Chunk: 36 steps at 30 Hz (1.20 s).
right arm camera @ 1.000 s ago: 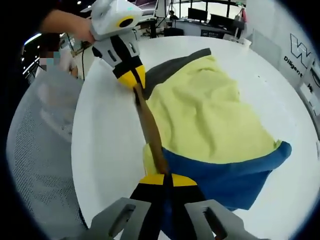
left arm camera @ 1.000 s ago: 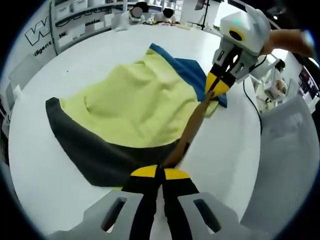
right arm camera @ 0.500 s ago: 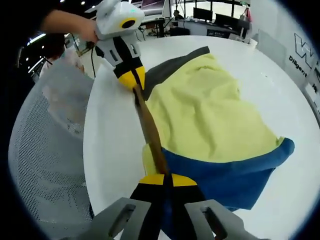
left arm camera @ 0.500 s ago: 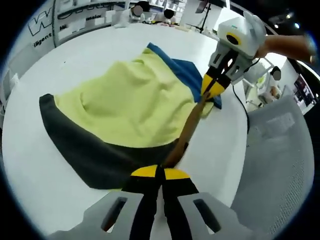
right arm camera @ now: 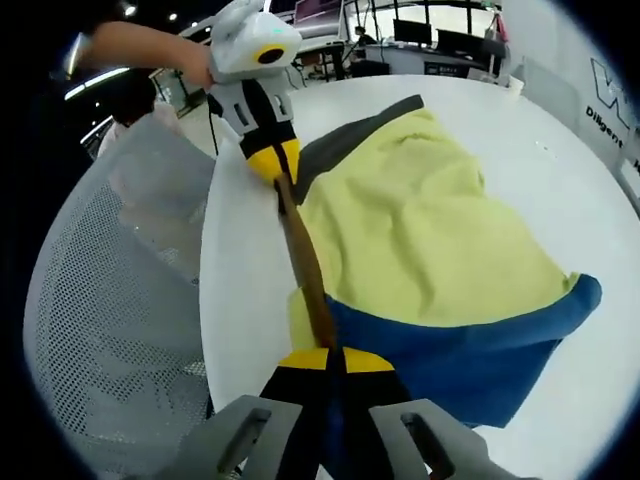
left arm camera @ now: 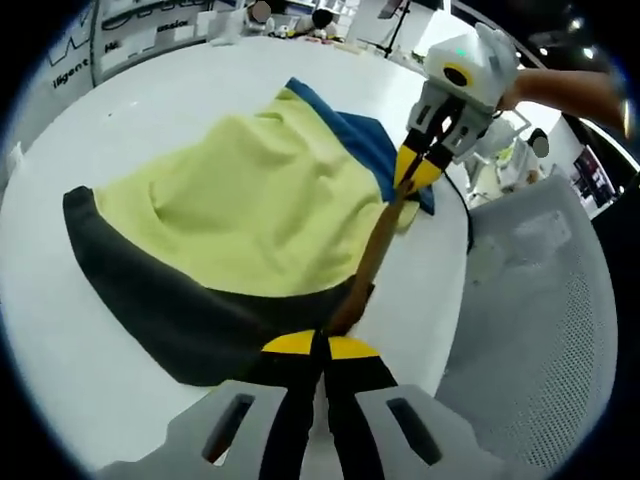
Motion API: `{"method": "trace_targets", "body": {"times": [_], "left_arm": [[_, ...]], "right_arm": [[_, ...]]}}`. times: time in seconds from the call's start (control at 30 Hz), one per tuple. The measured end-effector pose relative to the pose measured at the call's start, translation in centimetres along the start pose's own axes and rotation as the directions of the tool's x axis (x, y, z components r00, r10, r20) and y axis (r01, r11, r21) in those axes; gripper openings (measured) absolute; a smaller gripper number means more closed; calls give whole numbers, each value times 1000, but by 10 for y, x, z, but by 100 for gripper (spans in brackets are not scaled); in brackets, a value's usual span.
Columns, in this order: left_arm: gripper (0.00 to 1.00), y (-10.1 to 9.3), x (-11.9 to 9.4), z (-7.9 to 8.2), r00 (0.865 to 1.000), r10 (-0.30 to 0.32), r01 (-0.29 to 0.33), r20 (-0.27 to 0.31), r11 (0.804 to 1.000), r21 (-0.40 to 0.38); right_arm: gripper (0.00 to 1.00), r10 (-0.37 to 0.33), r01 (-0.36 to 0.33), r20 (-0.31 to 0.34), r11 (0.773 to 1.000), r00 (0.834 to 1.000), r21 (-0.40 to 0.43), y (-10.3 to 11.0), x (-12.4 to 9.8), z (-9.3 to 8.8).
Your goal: Fold the garment on the visible template until the final outline fits inside the template.
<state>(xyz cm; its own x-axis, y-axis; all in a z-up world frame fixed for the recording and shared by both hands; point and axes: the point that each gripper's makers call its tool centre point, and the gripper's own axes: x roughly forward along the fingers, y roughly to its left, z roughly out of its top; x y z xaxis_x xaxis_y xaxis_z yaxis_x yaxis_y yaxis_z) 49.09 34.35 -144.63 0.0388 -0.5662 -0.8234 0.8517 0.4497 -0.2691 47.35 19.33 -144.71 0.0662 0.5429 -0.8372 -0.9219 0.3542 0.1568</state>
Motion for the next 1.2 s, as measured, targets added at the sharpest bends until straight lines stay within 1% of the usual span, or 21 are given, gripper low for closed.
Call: {"method": "trace_targets", "body": {"times": [0.23,0.33,0.4,0.47,0.5,0.6,0.67,0.77,0.83,0.97,1.07,1.1,1.2], "left_arm": [[2,-5,-1,-3,1000,-21,21,-10,1000,-11],[2,-7,-1,-5,999,-30,30,-15,999,-30],[2,-9,-1,-6,999,-33,33,-13,999,-15],[2,-10,-1,-8,999,-41,41,-18,999,-30],[2,-12,-2,-9,999,-47,46,-20,998,-40],[2,-15,-3,-11,998,-58,57,-16,998,-34],[2,-16,-3,-10,998,-66,66,0,998,24],[3,-16,-3,-10,998,-59,58,9,992,109],[3,-17,-3,-10,998,-57,55,11,987,148],[4,-17,-3,-7,998,-53,49,20,984,174],[7,-17,-4,-1,998,-48,38,50,981,191],[8,-17,-5,2,997,-47,34,65,981,193],[3,-17,-8,12,994,-53,36,92,982,184]], "right_arm": [[0,-2,2,-5,999,1000,-34,2,0,0],[0,-3,2,-12,998,1000,-58,2,1,1],[0,1,-2,-15,999,1000,-53,3,1,1],[0,10,-11,-16,998,1000,-57,6,1,0],[0,22,-22,-17,999,1000,-46,8,1,0],[0,26,-27,-11,999,1000,-45,10,1,-1],[0,28,-28,-2,999,1000,-39,10,1,-1],[0,28,-26,15,997,1000,-72,11,0,-1],[0,21,-19,28,996,999,-92,12,0,0],[0,10,-5,54,995,998,-99,11,-2,4],[0,8,-3,69,997,998,-81,12,-4,7],[0,9,-4,89,998,996,-59,12,-6,10],[0,10,-6,107,999,994,-34,11,-9,13]]}}
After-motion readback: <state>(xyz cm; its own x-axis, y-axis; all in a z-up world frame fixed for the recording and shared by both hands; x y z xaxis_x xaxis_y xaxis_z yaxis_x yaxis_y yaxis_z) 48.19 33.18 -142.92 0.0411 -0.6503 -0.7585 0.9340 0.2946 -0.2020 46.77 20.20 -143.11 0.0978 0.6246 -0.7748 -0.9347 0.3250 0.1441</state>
